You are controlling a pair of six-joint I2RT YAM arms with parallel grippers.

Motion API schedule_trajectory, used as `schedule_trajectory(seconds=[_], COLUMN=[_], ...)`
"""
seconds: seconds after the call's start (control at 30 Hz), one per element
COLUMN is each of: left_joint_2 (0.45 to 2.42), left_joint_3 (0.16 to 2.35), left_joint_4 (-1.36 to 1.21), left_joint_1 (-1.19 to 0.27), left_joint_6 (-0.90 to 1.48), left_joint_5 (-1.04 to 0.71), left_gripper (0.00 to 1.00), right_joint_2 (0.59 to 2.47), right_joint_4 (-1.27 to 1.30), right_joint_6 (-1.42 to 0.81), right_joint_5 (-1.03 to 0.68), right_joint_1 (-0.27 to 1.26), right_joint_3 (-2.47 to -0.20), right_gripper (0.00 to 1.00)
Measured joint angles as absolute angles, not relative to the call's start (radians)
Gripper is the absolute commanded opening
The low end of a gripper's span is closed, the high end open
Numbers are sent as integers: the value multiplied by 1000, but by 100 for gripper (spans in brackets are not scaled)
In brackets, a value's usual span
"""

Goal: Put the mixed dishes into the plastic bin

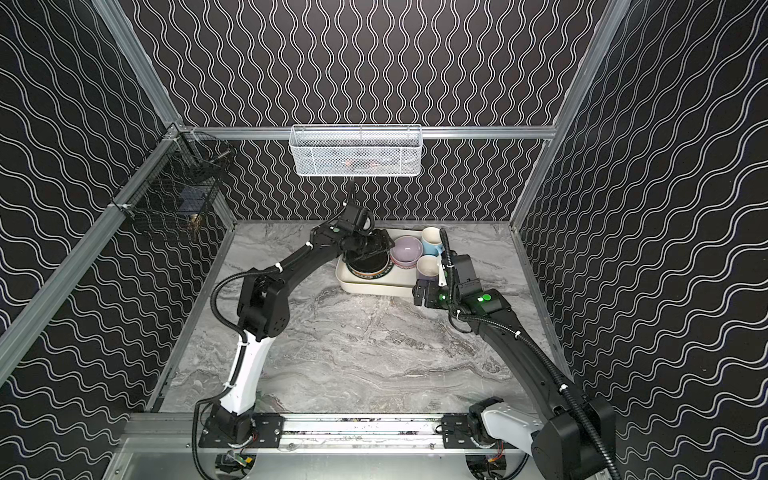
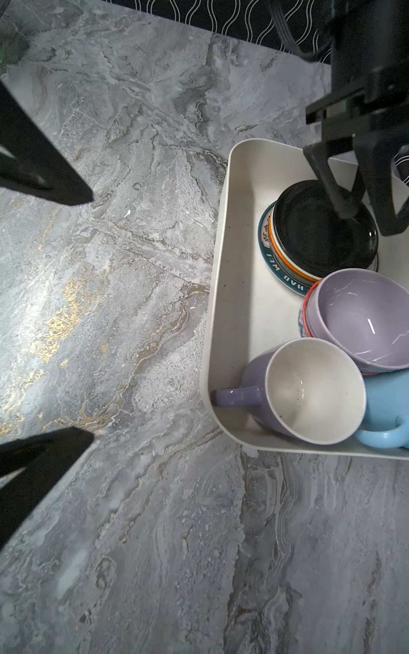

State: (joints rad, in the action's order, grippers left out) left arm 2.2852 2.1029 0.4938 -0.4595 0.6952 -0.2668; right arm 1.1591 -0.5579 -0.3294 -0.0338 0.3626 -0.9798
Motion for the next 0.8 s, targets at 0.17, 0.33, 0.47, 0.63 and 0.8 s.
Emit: schedule_trajectory(seconds=[0.17,0.33,0.47,0.63,0.8], left_joint_2=[2171,1885,1789,1824,1900], left_joint_3=[2011,1648,1490,1445,1483], left_joint_4=[500,467,450,466,469], left_joint_1=[-459,-460,-437,-428,-428], left_joint_6=[617,545,514,497,497], left_joint_5=[-165,-9,147,247,264], left_gripper=[84,83,77,74,69], right_joint_2=[1117,1090,1151,1248,1320], right_joint_4=[-572,-569,-565,-549,-510], right_joint_6=[-342,-361,-380,-406,-435], right_joint_5=[27,83,130,132,148], right_joint_1=[359,351,332,303,261], right_joint_3=[-982,-966,-945,-959,-997], right_gripper=[99,99,74,50,34])
